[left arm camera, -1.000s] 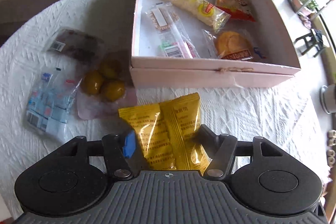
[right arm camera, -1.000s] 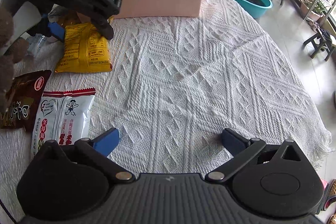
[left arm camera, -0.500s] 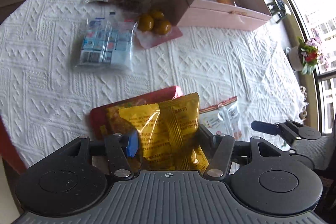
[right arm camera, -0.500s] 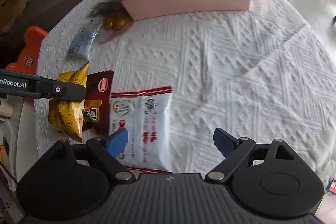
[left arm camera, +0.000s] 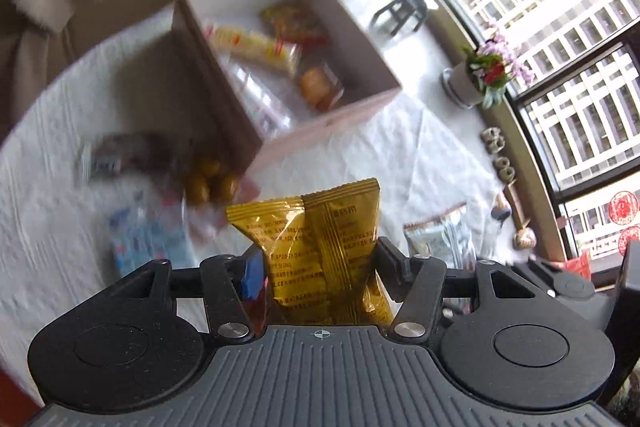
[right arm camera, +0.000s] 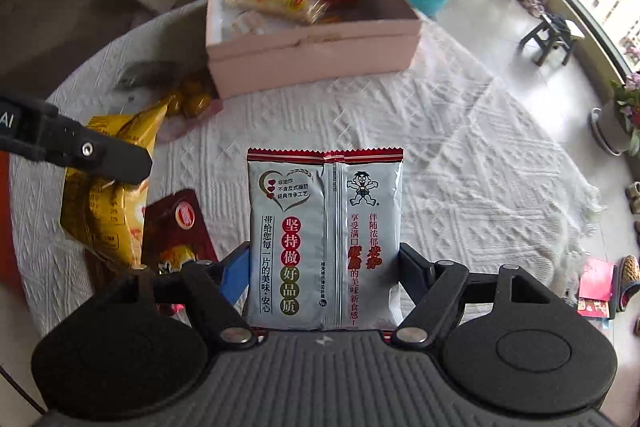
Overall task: Organize snacks
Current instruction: 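Carry the chip bag into the pink box with the left tool while right brings the white packet there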
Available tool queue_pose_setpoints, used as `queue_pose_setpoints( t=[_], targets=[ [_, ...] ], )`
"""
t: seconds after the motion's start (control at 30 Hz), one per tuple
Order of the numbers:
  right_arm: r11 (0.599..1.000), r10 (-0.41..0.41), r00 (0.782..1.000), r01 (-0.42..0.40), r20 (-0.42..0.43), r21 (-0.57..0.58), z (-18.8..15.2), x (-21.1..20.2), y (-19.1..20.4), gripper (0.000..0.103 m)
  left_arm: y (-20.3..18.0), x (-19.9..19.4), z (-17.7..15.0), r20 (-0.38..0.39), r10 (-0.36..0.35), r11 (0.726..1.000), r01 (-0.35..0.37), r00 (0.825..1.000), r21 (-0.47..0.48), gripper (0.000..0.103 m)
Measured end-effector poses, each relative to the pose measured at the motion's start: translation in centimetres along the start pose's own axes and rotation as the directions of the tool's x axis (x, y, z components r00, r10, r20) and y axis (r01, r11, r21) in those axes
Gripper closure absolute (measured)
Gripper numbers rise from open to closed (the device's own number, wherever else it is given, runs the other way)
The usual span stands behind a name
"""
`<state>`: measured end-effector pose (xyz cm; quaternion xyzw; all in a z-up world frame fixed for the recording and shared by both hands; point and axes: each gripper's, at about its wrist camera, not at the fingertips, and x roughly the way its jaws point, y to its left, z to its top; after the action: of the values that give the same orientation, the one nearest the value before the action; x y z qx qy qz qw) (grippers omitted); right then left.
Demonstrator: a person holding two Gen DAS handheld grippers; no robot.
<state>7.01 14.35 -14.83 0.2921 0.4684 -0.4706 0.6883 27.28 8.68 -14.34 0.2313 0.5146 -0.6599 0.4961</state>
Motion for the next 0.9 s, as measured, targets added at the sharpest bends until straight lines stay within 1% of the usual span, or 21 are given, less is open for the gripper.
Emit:
queue_pose_setpoints(
  t=[0.07,0.1,0.13,0.17,0.2,0.23,0.27,0.33,0.37,0.4,0.43,0.5,0.57,0.63,0.7,0.73,0.77,0.8,0.83,0.87,0.9],
  targets=[
    [0.998,-0.016,0.999,0.014,0.032,0.059,0.8,-1.7,-1.2,0.028,-0.9,-0.9,3.4,0.095,-0.010,1.000,0.008,0.995,0.024,0.041],
    [0.996,-0.019,0.999,0.016,0.043,0.087,1.1,-2.4,-1.8,0.028,-1.1,-1.2,5.0,0.147,-0.031,0.999,0.028,0.989,0.022,0.040],
    [0.993,-0.020,0.998,0.013,0.053,0.114,1.4,-3.0,-2.3,0.028,-1.0,-1.1,6.8,0.202,-0.069,0.998,0.067,0.977,0.017,0.037],
    [0.990,-0.019,0.998,0.010,0.061,0.137,1.7,-3.4,-2.8,0.028,-0.9,-0.4,8.0,0.244,-0.088,0.996,0.082,0.966,0.036,0.034],
    [0.988,-0.020,0.997,0.009,0.070,0.157,1.8,-3.8,-3.2,0.028,-0.9,1.1,9.1,0.246,-0.066,0.997,0.053,0.967,0.061,0.034],
    [0.985,-0.021,0.997,0.007,0.078,0.170,2.0,-3.9,-3.5,0.028,-1.1,3.1,10.2,0.189,0.009,0.998,-0.021,0.982,0.061,0.038],
    [0.983,-0.017,0.996,0.001,0.086,0.181,2.0,-3.8,-3.7,0.028,-1.2,4.3,10.6,0.158,0.052,0.997,-0.060,0.986,0.041,0.039],
    [0.981,-0.017,0.995,-0.001,0.093,0.192,1.9,-3.4,-3.9,0.028,-1.2,4.9,10.7,0.164,-0.005,1.000,0.004,0.987,0.007,0.040],
    [0.981,-0.029,0.995,0.009,0.099,0.194,1.9,-3.3,-4.0,0.028,-1.4,5.0,10.7,0.166,-0.002,1.000,-0.001,0.986,0.020,0.040],
    [0.980,-0.031,0.993,0.007,0.118,0.199,2.0,-3.4,-4.2,0.028,-1.6,5.0,10.6,0.177,0.018,0.999,-0.025,0.984,0.038,0.040],
    [0.979,-0.029,0.990,0.000,0.137,0.205,2.1,-3.4,-4.5,0.028,-1.3,5.0,10.3,0.186,0.053,0.997,-0.062,0.981,0.041,0.040],
    [0.976,-0.051,0.988,0.019,0.143,0.216,2.7,-3.3,-4.9,0.028,0.1,5.6,9.8,0.151,0.106,0.994,-0.108,0.983,0.011,0.040],
    [0.974,-0.064,0.986,0.029,0.152,0.223,4.1,-3.0,-5.0,0.028,2.1,5.9,9.3,0.126,0.125,0.992,-0.126,0.984,-0.006,0.040],
    [0.976,-0.067,0.983,0.028,0.173,0.218,6.5,-2.5,-4.5,0.028,3.8,6.3,9.2,0.120,0.124,0.992,-0.124,0.985,-0.009,0.040],
    [0.978,-0.073,0.976,0.030,0.204,0.205,10.0,-1.6,-3.3,0.028,5.5,6.8,9.7,0.096,0.098,0.995,-0.097,0.990,-0.021,0.040],
    [0.979,-0.051,0.972,0.002,0.230,0.206,11.8,-1.1,-2.8,0.028,6.3,6.9,10.0,0.081,0.076,0.997,-0.073,0.994,-0.037,0.040],
    [0.976,0.003,0.966,-0.059,0.259,0.211,13.8,-0.4,-2.4,0.027,7.0,7.0,10.4,0.070,0.059,0.997,-0.056,0.996,-0.050,0.040],
    [0.967,0.058,0.962,-0.120,0.268,0.224,15.8,0.6,-2.1,0.025,7.6,7.0,10.9,0.061,0.039,0.998,-0.036,0.997,-0.055,0.040],
    [0.956,0.096,0.962,-0.161,0.254,0.247,17.6,2.0,-1.9,0.022,7.9,7.1,11.4,0.053,0.024,0.999,-0.021,0.998,-0.047,0.040],
    [0.946,0.113,0.966,-0.176,0.233,0.272,19.0,3.5,-1.8,0.021,8.1,7.4,11.8,0.036,0.014,1.000,-0.013,0.999,-0.028,0.040],
    [0.940,0.102,0.973,-0.163,0.209,0.301,20.1,4.9,-1.6,0.021,8.1,7.9,12.4,0.012,0.008,1.000,-0.008,1.000,-0.007,0.040]
  ],
)
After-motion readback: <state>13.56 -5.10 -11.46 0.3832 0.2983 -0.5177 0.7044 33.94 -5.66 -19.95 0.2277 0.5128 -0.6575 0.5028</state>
